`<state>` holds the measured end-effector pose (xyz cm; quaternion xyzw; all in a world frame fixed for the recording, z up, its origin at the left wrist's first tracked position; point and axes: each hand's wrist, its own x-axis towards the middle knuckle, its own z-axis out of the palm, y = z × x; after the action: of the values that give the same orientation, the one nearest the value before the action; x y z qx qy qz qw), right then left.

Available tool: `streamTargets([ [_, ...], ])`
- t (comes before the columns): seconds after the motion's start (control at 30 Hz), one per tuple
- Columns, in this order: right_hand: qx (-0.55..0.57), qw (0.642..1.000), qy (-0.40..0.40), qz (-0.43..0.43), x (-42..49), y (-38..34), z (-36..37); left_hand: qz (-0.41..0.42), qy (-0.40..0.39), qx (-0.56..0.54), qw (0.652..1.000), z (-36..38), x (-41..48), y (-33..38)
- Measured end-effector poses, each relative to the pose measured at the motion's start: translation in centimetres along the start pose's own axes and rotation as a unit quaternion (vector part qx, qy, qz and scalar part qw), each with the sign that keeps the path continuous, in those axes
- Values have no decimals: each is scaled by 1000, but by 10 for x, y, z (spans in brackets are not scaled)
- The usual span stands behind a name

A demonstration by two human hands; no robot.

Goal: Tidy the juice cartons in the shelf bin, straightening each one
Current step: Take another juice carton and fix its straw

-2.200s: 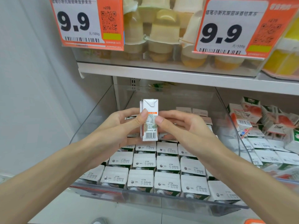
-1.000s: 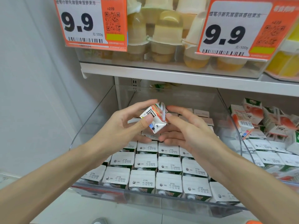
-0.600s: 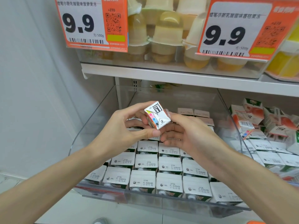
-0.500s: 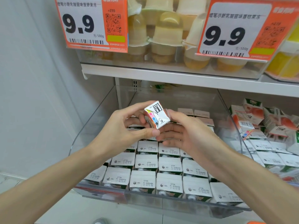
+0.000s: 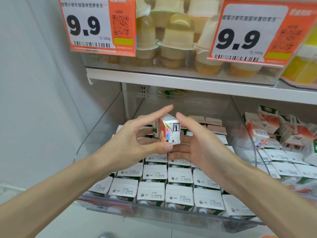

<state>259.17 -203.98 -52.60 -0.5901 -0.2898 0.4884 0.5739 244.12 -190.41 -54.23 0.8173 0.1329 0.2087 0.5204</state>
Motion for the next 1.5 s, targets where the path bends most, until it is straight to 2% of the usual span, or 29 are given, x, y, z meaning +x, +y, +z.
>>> streamTargets([
  [0.13, -26, 999, 24, -4, 3, -1, -2, 3, 72, -4, 997, -3, 3, -2],
  [0.27, -48, 996, 65, -42, 5, -1, -6, -12, 99, 4, 995, -2, 4, -2],
  [0.57, -94, 992, 78, -28, 3, -2, -8, -13, 77, 35, 996, 0, 4, -8],
  [0.77, -107, 990, 66, -58, -1, -2, -15, -92, 67, -51, 992, -1, 3, 2],
  [0.87, -150, 983, 49, -97, -3, 2, -13, -52, 74, -18, 996, -2, 2, 2],
  [0.97, -183, 970, 70, -141, 0, 5, -10, 2, 99, -10, 995, 0, 2, -1],
  [1.07, -226, 956, 92, -160, -1, 3, -10, 23, 122, -10, 992, -2, 2, -1],
  [1.17, -206, 963, 99, -140, -3, -1, -8, 37, 157, 45, 986, -9, 2, 0],
  [1.3, -117, 987, 43, -98, -1, -5, 8, 79, 212, 148, 963, -12, 1, -1],
  [1.4, -92, 989, 64, -95, 7, -3, 21, 116, 210, 236, 942, -8, 0, -3],
  [1.5, -110, 984, 97, -100, 17, -2, 26, 81, 201, 255, 942, -12, -4, -4],
])
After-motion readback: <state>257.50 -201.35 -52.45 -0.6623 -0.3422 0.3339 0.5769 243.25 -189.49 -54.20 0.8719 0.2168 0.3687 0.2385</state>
